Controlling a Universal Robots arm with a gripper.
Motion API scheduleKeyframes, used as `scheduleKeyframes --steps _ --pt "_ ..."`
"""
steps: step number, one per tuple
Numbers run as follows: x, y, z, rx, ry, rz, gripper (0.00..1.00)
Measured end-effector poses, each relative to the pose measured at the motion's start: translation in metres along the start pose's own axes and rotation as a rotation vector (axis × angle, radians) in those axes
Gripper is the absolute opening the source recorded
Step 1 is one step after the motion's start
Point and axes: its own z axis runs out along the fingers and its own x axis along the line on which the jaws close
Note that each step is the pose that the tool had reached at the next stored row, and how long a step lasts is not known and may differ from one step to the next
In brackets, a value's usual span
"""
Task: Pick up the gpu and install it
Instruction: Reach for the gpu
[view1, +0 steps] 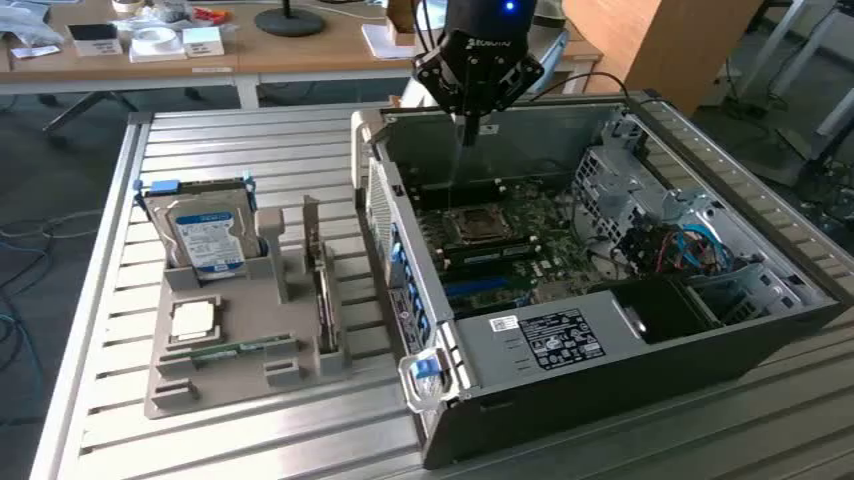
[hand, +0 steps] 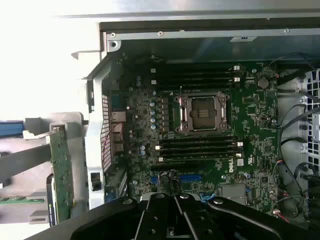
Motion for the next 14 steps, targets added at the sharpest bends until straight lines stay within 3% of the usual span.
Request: scheduleKeyframes --steps 14 --pt "0.0054 -0.0004 -0.0001 0.0 -0.0001 0.0 0.11"
